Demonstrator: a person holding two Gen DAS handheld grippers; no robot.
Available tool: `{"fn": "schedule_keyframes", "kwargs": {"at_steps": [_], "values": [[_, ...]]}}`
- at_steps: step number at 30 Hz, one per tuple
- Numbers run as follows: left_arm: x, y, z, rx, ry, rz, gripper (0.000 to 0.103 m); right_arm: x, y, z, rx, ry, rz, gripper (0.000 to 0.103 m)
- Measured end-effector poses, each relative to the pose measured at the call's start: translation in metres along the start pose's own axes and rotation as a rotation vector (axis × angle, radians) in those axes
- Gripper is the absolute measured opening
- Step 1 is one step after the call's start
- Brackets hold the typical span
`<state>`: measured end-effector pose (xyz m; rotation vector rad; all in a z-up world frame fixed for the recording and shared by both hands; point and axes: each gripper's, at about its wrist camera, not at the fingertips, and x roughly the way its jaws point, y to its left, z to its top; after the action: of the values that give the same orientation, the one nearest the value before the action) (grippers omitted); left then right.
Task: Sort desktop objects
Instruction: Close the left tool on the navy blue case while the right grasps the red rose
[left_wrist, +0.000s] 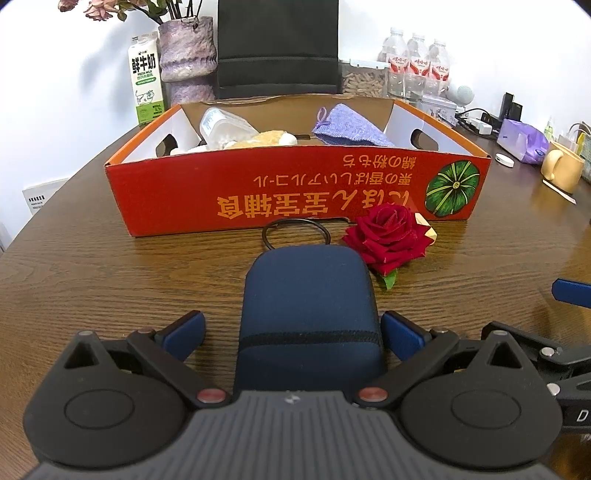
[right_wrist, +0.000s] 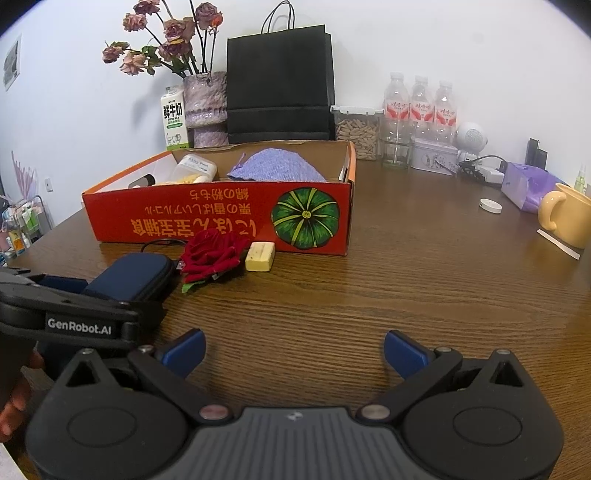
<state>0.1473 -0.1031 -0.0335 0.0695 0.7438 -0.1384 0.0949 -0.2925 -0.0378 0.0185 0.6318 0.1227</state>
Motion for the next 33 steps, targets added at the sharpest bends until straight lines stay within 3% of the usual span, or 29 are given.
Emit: {"fn": "schedule_keyframes", "kwargs": {"at_steps": [4,8,12,19,27,33], "values": [[-0.001,0.001,-0.001,0.007,-0.007,-0.008,0.102,0.001,0.0,-0.001,-0.001,0.001,-0.002,0.103],[-0.007,0.002,-0.001,0.016,-0.032,-0.029,0.074,0.001,0.001,-0.001,0.0,0.002,-0.001,0.103],[-0.012,0.011,-0.001,-0.003,-0.042,-0.051,0.068,0.001,0.005,-0.001,-0.006,0.001,0.002,0.103],[-0.018,0.031,0.002,-0.033,-0.059,-0.061,0.066,0.005,0.018,0.009,-0.022,-0.014,0.005,0.103],[-0.029,0.055,0.018,-0.036,-0.142,-0.048,0.066,0.024,0.04,0.033,-0.039,-0.039,0.013,0.103],[-0.027,0.068,0.027,-0.053,-0.165,-0.067,0.066,0.049,0.058,0.054,-0.056,-0.038,0.001,0.091]]}}
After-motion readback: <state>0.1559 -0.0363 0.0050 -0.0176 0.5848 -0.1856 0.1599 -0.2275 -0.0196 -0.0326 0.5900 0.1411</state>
